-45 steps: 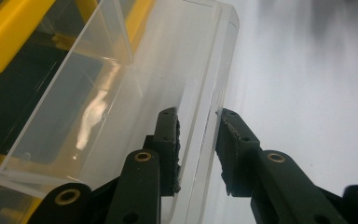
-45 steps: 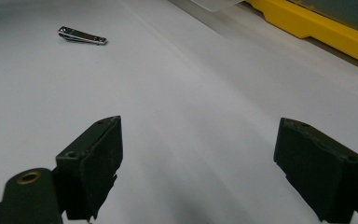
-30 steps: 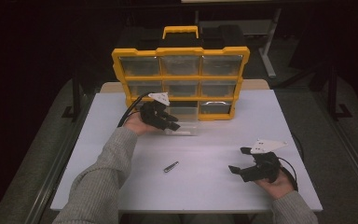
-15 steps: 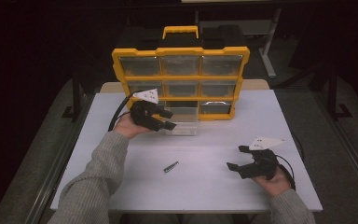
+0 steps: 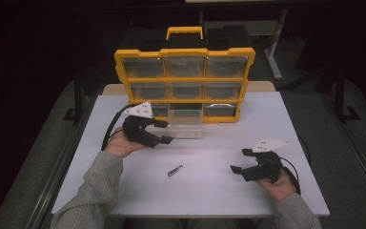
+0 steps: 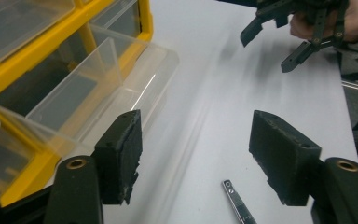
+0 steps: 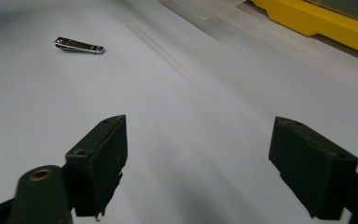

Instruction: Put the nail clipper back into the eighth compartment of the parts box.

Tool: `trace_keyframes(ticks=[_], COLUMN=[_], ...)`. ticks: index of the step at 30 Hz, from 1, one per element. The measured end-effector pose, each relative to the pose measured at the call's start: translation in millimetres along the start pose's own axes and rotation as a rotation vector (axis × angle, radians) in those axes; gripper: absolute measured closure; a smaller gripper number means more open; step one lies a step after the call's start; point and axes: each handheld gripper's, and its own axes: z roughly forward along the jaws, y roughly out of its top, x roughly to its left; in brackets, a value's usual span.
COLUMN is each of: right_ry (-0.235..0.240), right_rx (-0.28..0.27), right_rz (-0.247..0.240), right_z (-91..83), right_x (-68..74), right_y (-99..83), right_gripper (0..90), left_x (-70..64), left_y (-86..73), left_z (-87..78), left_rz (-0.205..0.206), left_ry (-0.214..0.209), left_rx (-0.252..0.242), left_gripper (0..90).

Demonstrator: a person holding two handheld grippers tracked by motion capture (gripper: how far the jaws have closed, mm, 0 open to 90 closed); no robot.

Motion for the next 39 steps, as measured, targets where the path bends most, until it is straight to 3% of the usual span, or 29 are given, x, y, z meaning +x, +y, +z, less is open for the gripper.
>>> trace_keyframes(ticks=[7, 14, 22, 29, 32, 39], right_ry=[-0.021, -0.027, -0.03, -0.043, -0.038, -0.038], right_rx=[0.0, 0.002, 0.02, 0.035, 0.035, 0.038], right_rz=[0.007, 0.017, 0.045, 0.033, 0.048, 0.057], right_z=[-0.6, -1.8, -4.2, -3.9, -5.9, -6.8], right_x=[-2.9, -5.9, -9.8, -9.5, -8.6, -9.7], right_y=[-3.2, -6.6, -9.3, -11.2, -11.2, -14.0], right_gripper=[18.7, 18.7, 20.4, 21.3, 21.3, 21.4], left_x=[-3.3, -11.0, -19.4, -26.2, -28.2, -33.2], left_y=[-12.6, -21.7, -33.6, -43.2, -47.3, -56.0], left_z=[-0.1, 0.6, -2.2, -9.5, -12.8, -17.5], left_rz=[-0.037, -0.036, -0.072, -0.076, -0.091, -0.083], left_ry=[0.008, 0.036, 0.052, 0.081, 0.091, 0.121], left_rx=[-0.005, -0.018, -0.039, -0.028, -0.029, -0.013], left_gripper=[30.3, 28.3, 24.5, 23.6, 23.1, 22.2])
